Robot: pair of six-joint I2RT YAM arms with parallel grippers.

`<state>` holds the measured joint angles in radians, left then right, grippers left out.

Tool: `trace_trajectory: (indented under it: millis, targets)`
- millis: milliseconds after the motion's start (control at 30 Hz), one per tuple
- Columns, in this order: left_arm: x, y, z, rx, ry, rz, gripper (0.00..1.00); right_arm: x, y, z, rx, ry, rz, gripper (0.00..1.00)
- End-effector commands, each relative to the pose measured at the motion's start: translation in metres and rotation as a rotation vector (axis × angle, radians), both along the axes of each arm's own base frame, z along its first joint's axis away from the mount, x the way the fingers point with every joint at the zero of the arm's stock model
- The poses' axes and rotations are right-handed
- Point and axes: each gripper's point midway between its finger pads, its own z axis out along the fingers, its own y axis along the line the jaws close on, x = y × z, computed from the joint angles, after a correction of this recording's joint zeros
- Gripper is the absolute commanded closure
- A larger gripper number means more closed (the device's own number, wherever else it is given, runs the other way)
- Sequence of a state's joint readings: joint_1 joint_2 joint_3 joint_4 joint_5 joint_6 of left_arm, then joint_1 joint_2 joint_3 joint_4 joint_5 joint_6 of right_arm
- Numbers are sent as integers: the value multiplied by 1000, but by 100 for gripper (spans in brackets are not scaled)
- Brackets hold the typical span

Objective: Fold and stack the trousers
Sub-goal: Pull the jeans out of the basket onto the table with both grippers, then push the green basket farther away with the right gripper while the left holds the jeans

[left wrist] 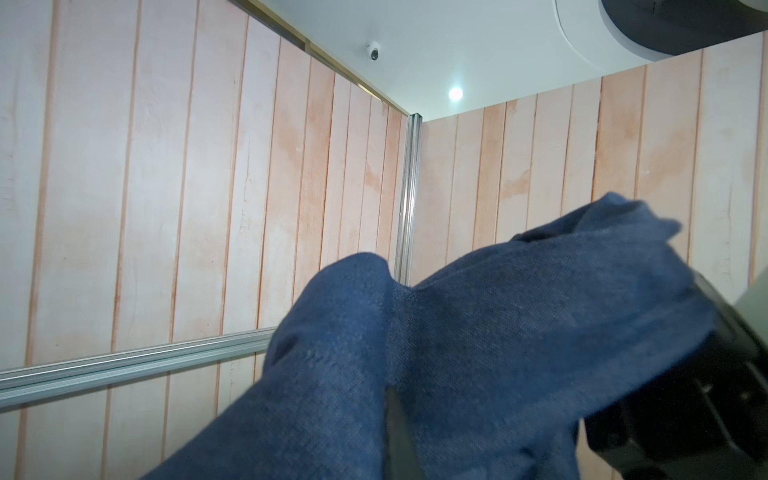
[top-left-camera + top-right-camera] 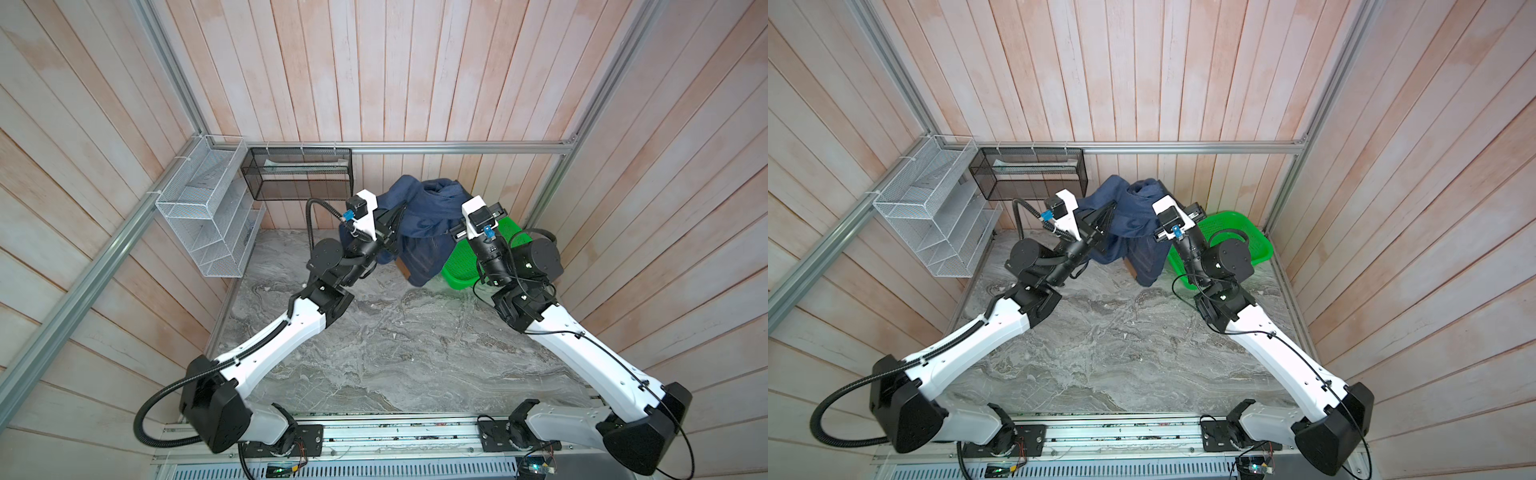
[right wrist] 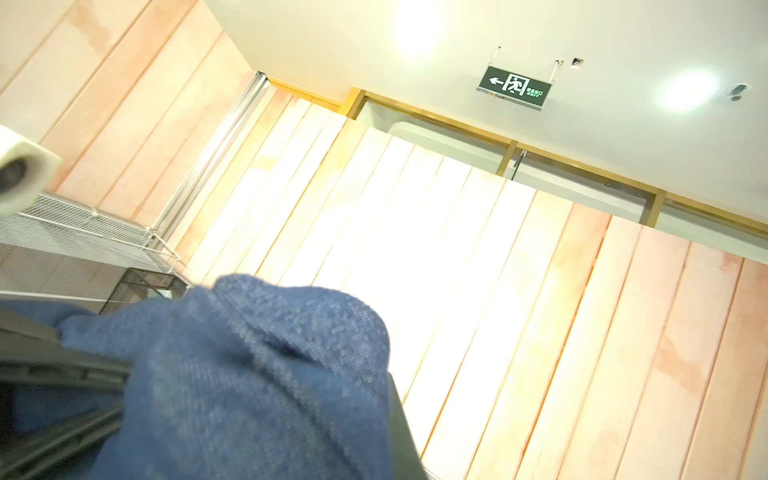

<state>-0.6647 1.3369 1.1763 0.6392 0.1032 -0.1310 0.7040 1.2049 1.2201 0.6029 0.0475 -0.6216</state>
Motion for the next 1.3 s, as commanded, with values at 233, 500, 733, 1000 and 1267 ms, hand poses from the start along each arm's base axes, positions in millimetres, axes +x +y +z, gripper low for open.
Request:
trace_trajectory:
  millis: [233, 500, 733, 1000, 1267]
  targets:
    - [-12, 73, -137, 168, 426, 262, 100, 25, -8, -178, -64, 566, -157, 67]
    - [-8, 123, -210, 229, 677, 499, 100, 45, -57, -242, 151, 929, -195, 6]
    - [-4, 164, -217, 188, 762, 646, 100, 88, -122, -287, 431, 1223, -314, 2]
    - [-8, 184, -221, 233, 805, 717, 100, 107, -144, -362, 548, 1449, -426, 2]
    - [-11, 176, -231, 278, 843, 657, 100, 103, -160, -409, 615, 1575, -474, 11]
